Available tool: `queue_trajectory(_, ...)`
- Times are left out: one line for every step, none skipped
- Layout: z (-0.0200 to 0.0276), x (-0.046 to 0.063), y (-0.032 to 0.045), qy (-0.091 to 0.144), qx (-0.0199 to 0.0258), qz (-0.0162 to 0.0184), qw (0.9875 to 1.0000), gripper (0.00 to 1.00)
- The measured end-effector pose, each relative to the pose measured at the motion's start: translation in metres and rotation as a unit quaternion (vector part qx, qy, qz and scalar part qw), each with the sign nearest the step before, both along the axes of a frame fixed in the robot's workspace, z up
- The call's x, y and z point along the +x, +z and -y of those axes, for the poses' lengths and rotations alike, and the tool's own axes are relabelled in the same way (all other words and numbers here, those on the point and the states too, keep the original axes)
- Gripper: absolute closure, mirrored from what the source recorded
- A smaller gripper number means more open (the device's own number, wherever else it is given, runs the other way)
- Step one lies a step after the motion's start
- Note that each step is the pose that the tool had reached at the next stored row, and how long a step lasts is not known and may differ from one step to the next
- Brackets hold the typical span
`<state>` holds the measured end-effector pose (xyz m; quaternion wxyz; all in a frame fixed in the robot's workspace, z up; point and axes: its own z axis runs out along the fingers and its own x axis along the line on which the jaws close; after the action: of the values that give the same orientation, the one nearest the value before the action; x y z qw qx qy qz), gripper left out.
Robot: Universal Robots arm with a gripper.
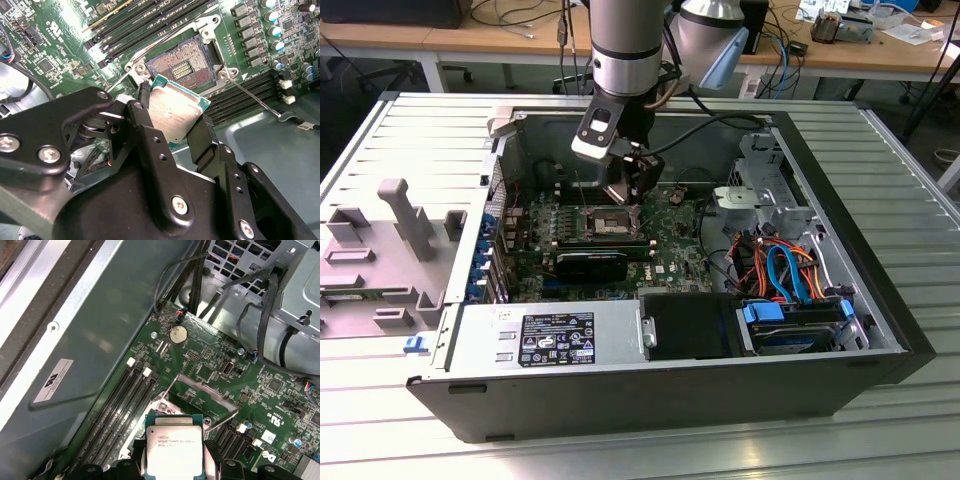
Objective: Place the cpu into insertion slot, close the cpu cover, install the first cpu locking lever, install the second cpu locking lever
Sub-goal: 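Place the cpu into insertion slot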
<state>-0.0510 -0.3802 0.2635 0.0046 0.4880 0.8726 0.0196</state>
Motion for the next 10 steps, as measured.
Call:
queue_trajectory(0.0000,0.0000,0.0000,-0.001,0.0000,0.0000,1.0000,0.46)
queue_trajectory(0.0000,0.0000,0.0000,-0.003,0.0000,0.0000,1.0000,0.46)
queue_trajectory(0.0000,0.0000,0.0000,-0.004,0.0000,0.0000,1.0000,0.46)
queue_trajectory(0.0000,0.0000,0.0000,-0.005,0.0000,0.0000,1.0000,0.46)
queue_trajectory(0.0000,0.0000,0.0000,-0.006,0.0000,0.0000,1.0000,0.46)
queue_trajectory(0.0000,0.0000,0.0000,-0.007,0.0000,0.0000,1.0000,0.46)
queue_trajectory(0.0000,0.0000,0.0000,-0.008,0.0000,0.0000,1.0000,0.46)
queue_trajectory(0.0000,0.0000,0.0000,-0.009,0.0000,0.0000,1.0000,0.46)
queue_trajectory(0.0000,0.0000,0.0000,-0.010,0.0000,0.0000,0.9999,0.46)
queue_trajectory(0.0000,0.0000,0.0000,-0.011,0.0000,0.0000,0.9999,0.46)
